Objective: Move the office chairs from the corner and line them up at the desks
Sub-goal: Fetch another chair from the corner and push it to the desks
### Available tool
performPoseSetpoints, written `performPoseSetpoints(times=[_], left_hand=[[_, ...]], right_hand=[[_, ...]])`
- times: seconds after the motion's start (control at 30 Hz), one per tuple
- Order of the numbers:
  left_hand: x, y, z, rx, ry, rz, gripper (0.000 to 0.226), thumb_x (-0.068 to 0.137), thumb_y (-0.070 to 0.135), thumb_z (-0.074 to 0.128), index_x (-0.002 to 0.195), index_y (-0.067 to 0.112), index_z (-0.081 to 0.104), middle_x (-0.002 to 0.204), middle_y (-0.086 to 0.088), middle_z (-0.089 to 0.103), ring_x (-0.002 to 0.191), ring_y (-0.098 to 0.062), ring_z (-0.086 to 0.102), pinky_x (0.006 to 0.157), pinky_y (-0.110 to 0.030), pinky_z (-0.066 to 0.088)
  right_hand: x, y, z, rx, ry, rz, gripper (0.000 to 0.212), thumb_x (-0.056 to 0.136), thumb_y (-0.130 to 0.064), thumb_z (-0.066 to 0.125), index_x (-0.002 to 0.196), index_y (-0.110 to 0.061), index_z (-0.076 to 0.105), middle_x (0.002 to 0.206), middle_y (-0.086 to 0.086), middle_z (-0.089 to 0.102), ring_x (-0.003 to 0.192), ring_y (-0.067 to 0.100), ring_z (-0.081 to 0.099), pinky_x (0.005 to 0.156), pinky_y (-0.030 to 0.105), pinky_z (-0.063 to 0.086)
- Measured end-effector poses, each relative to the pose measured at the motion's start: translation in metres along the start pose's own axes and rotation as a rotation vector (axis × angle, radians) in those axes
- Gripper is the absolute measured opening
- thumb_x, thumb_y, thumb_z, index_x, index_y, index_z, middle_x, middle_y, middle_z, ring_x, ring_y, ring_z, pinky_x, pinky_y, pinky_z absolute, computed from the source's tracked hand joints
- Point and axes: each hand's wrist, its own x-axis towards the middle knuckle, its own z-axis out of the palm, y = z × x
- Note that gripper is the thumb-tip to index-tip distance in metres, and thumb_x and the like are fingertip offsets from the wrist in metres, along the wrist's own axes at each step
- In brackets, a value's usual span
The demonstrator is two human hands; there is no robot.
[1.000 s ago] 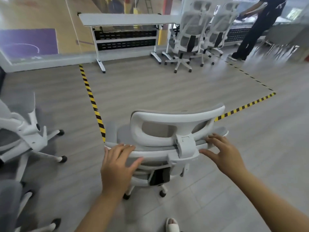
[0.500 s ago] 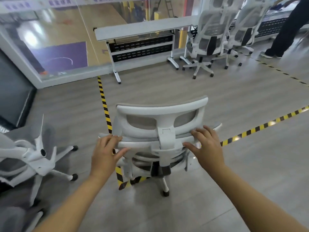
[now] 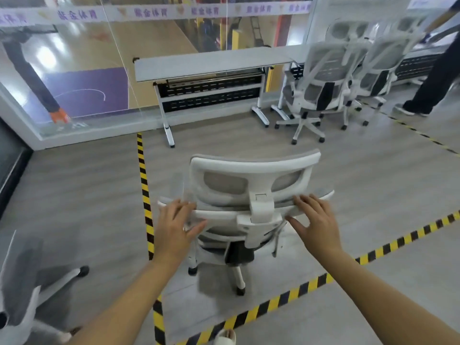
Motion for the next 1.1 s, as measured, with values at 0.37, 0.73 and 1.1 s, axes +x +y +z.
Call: performPoseSetpoints(times=[0.37,0.73,1.1], left_hand=[[0.217,-0.023,0.106,0.021,0.013,0.004,0.06,0.08,0.066,0.053,0.114,0.019,0.068,0.12,-0.003,0.057,0.121,-0.025,0.049,0.09,-0.041,0.052],[0.465,-0.021,0.22,0.038,-0.031,-0.089,0.053,0.078,0.054,0.063,0.117,0.018,0.065,0.121,-0.003,0.052,0.122,-0.02,0.046,0.094,-0.025,0.037],[0.687,-0.062,0.325,-0.013,-0.015,-0.159,0.046,0.08,0.037,0.076,0.12,0.018,0.063,0.121,-0.003,0.048,0.124,-0.025,0.043,0.099,-0.044,0.044]], right_hand=[[0.214,0.086,0.083,0.056,0.003,0.015,0.051,0.077,-0.039,0.072,0.12,-0.012,0.067,0.12,0.003,0.066,0.116,0.027,0.049,0.099,0.036,0.044],[0.463,0.214,0.197,0.171,-0.013,-0.029,0.051,0.077,-0.032,0.078,0.123,-0.014,0.065,0.125,0.004,0.064,0.122,0.024,0.044,0.1,0.056,0.042],[0.696,0.288,0.287,0.153,-0.167,-0.003,0.047,0.088,-0.033,0.069,0.133,-0.024,0.057,0.14,-0.002,0.054,0.136,0.02,0.037,0.114,0.036,0.03]])
